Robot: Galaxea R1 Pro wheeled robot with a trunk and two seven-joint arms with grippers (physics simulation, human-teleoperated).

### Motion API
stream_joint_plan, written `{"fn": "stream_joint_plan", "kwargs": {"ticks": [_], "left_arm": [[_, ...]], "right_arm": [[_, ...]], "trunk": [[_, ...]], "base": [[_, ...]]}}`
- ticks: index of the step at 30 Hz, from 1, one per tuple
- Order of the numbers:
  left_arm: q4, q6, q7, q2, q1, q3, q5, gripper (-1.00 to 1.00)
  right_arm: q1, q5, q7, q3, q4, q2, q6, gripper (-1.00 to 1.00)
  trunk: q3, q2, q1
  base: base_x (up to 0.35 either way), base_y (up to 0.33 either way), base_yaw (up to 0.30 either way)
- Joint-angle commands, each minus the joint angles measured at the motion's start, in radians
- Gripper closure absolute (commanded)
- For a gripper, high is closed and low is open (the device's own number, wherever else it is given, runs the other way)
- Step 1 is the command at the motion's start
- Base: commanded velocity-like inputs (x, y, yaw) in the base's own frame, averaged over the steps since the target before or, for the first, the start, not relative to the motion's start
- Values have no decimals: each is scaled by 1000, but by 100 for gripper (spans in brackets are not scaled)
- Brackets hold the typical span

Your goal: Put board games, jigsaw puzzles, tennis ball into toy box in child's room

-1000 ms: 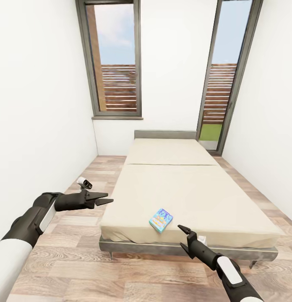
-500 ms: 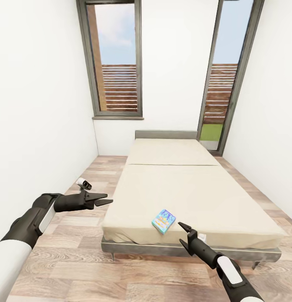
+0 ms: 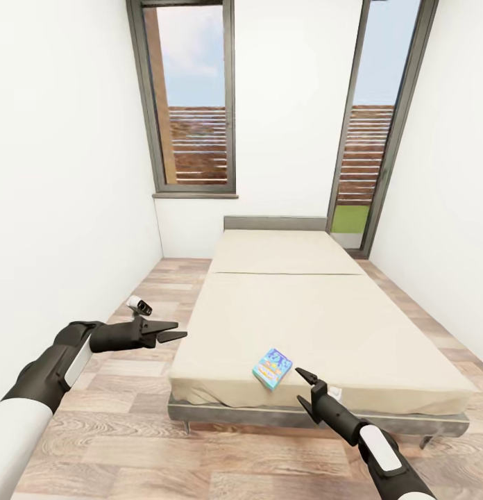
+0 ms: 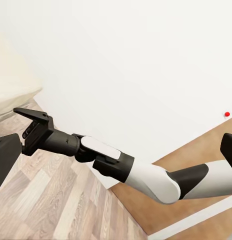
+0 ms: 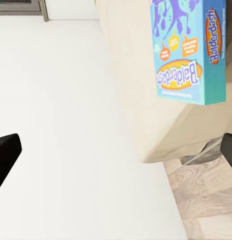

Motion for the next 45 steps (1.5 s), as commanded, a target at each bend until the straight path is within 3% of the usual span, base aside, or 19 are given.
{"fn": "stream_joint_plan", "kwargs": {"ticks": [1, 13, 45], "left_arm": [[0, 11, -4, 1, 0, -3, 1, -100], [-1, 10, -4, 2, 5, -1, 2, -100], [-1, 10, -4, 2, 6, 0, 2, -100]], "right_arm": [[-1, -3, 0, -4, 1, 0, 7, -100], [-1, -2, -12, -4, 7, 1, 5, -100], [-1, 0, -14, -2, 9, 2, -1, -100]], "trunk": [[-1, 0, 0], [-1, 0, 0], [-101, -224, 123]], "base": [[35, 16, 0], [10, 5, 0], [0, 0, 0]]}}
